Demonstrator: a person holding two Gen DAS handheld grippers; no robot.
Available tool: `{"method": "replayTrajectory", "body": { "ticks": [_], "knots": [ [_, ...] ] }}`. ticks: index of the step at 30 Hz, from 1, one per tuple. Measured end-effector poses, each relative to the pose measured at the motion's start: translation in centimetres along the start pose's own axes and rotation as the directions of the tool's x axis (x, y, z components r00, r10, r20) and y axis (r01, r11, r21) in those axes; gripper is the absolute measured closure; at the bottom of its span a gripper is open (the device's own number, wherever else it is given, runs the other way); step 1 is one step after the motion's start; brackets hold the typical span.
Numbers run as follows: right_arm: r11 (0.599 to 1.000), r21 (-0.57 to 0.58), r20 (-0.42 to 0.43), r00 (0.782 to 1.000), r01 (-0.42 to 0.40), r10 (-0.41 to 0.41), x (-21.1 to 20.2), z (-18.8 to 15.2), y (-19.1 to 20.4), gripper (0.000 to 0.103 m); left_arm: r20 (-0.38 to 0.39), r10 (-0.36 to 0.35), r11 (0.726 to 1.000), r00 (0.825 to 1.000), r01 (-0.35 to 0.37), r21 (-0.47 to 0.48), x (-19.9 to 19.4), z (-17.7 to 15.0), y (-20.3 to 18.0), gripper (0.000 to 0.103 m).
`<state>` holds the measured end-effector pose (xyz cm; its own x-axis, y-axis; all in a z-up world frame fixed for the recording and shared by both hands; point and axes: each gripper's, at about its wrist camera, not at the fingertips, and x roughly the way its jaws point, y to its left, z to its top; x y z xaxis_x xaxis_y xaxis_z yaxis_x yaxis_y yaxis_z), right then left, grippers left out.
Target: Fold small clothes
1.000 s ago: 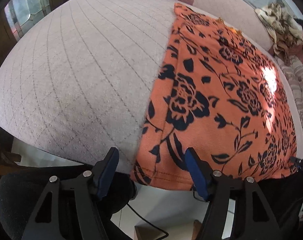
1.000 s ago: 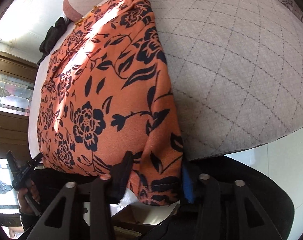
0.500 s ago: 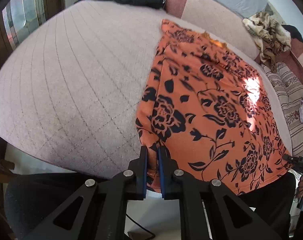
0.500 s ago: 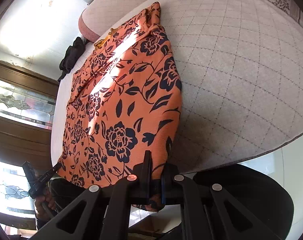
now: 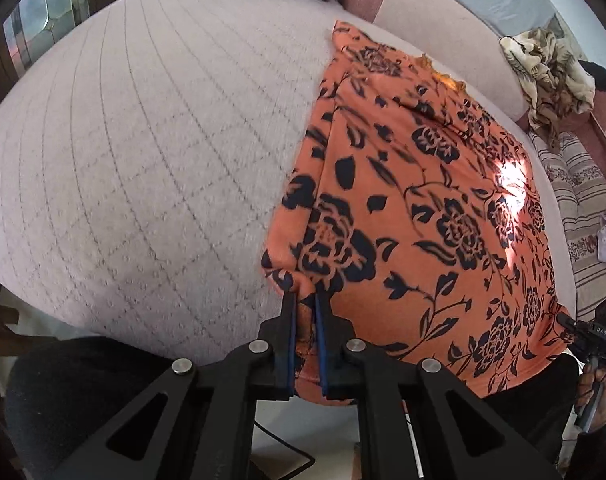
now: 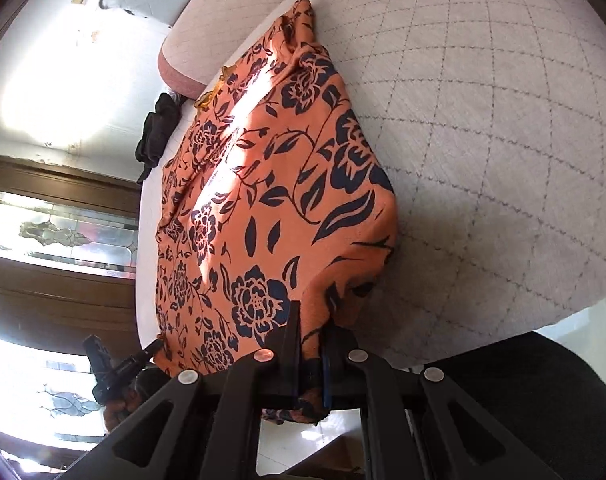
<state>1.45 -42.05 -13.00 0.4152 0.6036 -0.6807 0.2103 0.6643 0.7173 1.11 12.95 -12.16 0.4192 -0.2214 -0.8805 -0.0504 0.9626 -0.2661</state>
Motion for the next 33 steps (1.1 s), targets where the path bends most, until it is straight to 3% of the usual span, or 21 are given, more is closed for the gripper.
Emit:
{"method": "replayTrajectory", "body": {
  "ticks": [4, 8, 12, 14, 15, 17, 20, 22, 24, 26, 28, 30, 33],
  "knots": [
    [0.999, 0.008, 0.015, 0.999, -0.041, 0.041, -0.6, 0.8, 0.4, 0.096, 0.077, -0.037, 0.999, 0.996, 0.034, 0.031, -1.7, 2.0, -1.3, 0.095],
    [0.992, 0.011, 0.061, 0.99, -0.127, 0.126, -1.4, 3.9, 1.9, 0.096, 0.187, -0.073, 0.995, 0.98, 0.059, 0.08, -3.4, 7.7, -3.0, 0.101],
    [0.971, -0.05, 0.123, 0.964, -0.232, 0.237, -1.6, 10.9, 5.3, 0.096, 0.315, -0.106, 0.991, 0.943, 0.075, 0.108, -4.5, 16.1, -4.1, 0.101],
    [0.962, -0.101, 0.168, 0.949, -0.254, 0.268, -1.3, 15.4, 7.6, 0.096, 0.371, -0.089, 0.993, 0.924, 0.056, 0.1, -4.0, 20.4, -4.4, 0.101],
    [0.957, -0.118, 0.186, 0.941, -0.263, 0.282, -1.0, 17.5, 8.6, 0.096, 0.383, -0.089, 0.993, 0.92, 0.052, 0.105, -3.3, 22.4, -4.6, 0.101],
    [0.96, -0.126, 0.214, 0.939, -0.248, 0.271, 0.4, 21.4, 9.6, 0.096, 0.372, -0.059, 0.995, 0.926, 0.027, 0.091, -1.9, 24.9, -4.9, 0.101],
    [0.972, -0.096, 0.208, 0.951, -0.214, 0.23, 3.3, 24.0, 8.9, 0.096, 0.33, -0.115, 0.993, 0.937, 0.111, 0.029, -1.0, 23.5, -3.3, 0.098],
    [0.975, -0.073, 0.201, 0.954, -0.211, 0.221, 4.4, 23.9, 7.7, 0.096, 0.288, -0.068, 0.998, 0.955, 0.064, 0.022, -0.4, 20.4, -2.1, 0.072],
    [0.981, -0.053, 0.204, 0.96, -0.184, 0.191, 5.3, 23.5, 6.6, 0.096, 0.263, -0.032, 0.999, 0.964, 0.02, 0.046, -0.1, 17.3, -1.4, 0.061],
    [0.983, -0.043, 0.197, 0.963, -0.177, 0.182, 5.7, 23.5, 5.9, 0.096, 0.238, -0.011, 0.995, 0.971, -0.013, 0.099, 0.2, 14.5, -1.2, 0.06],
    [0.987, -0.054, 0.2, 0.966, -0.154, 0.162, 5.5, 23.5, 5.6, 0.096, 0.231, -0.003, 0.989, 0.973, -0.031, 0.142, 0.6, 13.1, -1.1, 0.051],
    [0.988, -0.061, 0.191, 0.97, -0.144, 0.154, 5.3, 23.6, 5.6, 0.096, 0.234, -0.018, 0.978, 0.972, -0.032, 0.208, 1.0, 13.0, -1.5, 0.049],
    [0.99, -0.071, 0.178, 0.975, -0.12, 0.131, 5.4, 23.4, 6.3, 0.096, 0.22, -0.073, 0.948, 0.973, 0.0, 0.318, 1.9, 15.5, -2.7, 0.032]
  ]
}}
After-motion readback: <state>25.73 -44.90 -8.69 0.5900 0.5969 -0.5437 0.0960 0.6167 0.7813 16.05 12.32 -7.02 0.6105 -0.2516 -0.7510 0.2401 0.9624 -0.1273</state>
